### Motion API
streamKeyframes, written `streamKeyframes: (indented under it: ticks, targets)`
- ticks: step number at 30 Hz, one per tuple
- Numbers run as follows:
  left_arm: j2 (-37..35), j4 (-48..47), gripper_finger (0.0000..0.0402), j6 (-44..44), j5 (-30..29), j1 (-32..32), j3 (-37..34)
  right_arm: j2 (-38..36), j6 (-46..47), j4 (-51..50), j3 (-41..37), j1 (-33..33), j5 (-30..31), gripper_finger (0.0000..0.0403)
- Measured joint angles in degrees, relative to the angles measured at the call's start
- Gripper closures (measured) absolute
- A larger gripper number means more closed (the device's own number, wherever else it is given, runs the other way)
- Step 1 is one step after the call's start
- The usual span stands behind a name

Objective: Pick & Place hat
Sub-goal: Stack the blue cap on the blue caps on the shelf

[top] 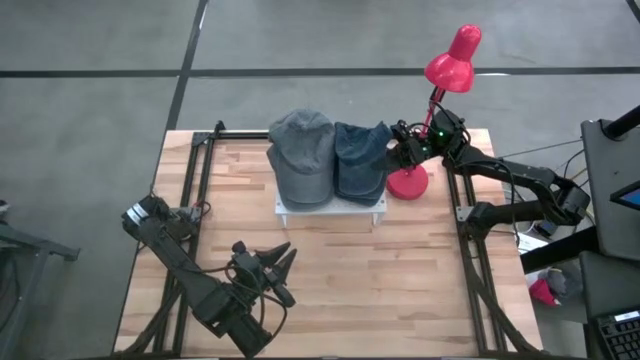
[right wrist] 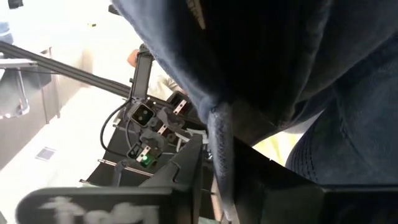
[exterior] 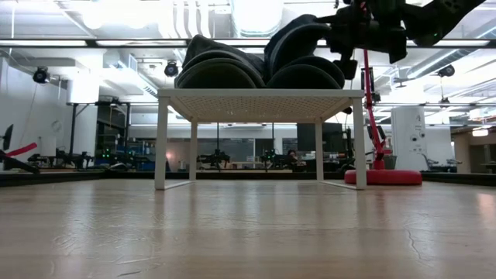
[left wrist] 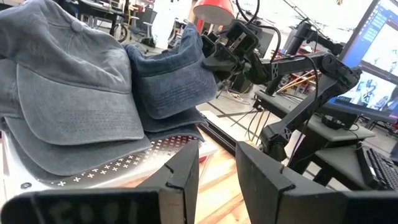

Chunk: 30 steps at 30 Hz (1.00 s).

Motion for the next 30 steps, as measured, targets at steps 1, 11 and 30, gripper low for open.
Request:
streamKeyframes:
  ticks: [1,11,30]
  targets:
    - [0.0,0.0,0.0298,0.2,0.0,0.0,0.0,0.0,0.6,0.0,0.0,0.0,0.0,0.0334]
    - [0.0,-1.2,0.0298,2.1,-0.5,0.0,-0.1,-0.2,8.2,0.1,0.0,0.0,-2.6,0.0289]
    - [0.0,-1.4,0.0298,2.5,-0.5,0.0,-0.1,-0.8,11.4,0.2,0.0,0.0,-4.7,0.0286]
